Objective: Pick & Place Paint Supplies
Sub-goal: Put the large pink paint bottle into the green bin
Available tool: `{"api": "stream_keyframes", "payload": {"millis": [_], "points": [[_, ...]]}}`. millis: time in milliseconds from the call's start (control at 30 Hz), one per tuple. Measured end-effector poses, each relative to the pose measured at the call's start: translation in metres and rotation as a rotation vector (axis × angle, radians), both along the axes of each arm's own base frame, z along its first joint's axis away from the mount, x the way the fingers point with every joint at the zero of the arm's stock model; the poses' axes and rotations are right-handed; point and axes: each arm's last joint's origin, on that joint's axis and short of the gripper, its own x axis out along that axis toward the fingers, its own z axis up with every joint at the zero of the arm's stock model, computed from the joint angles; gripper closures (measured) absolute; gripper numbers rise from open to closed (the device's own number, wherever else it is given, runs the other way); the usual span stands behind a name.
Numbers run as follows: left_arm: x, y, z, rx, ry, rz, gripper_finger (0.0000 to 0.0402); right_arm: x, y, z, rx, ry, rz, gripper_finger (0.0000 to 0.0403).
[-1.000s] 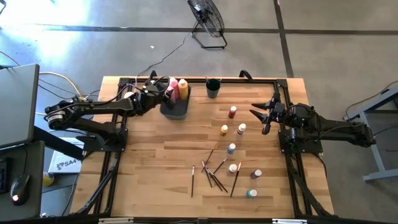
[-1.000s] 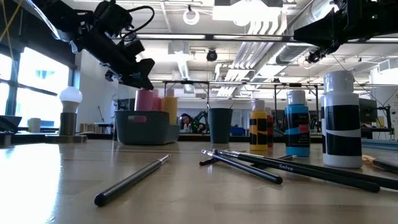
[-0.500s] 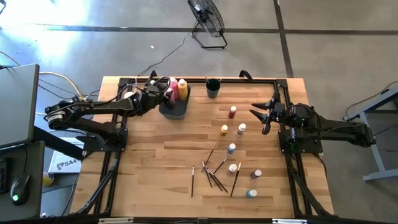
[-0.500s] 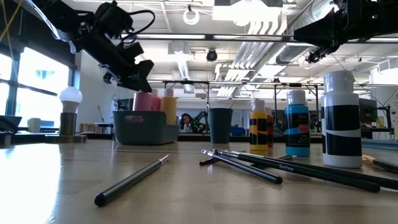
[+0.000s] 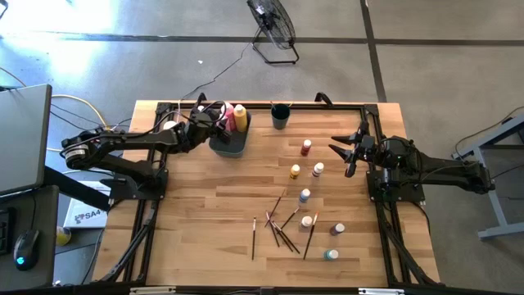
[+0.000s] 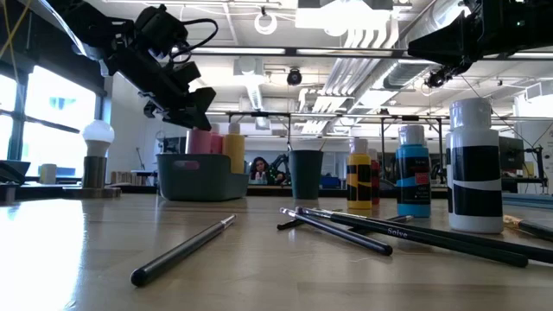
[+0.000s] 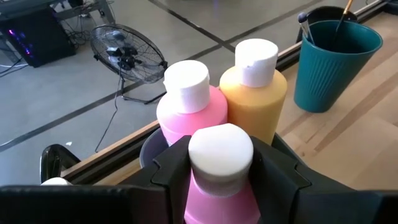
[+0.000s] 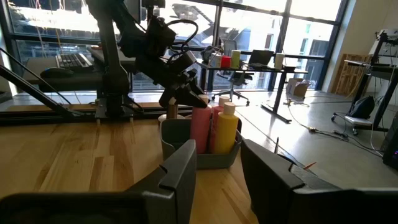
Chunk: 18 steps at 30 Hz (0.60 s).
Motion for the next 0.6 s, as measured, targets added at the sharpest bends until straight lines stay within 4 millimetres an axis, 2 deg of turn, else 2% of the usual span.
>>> {"api": "stream_keyframes", "payload": {"millis": [600], "points": [[0.0005,0.0002,0.0006,0.015,0.022,-0.012,0.0256,0.0000,0.0000,0.0000,0.000,0.000,0.000,0.0282]]}}
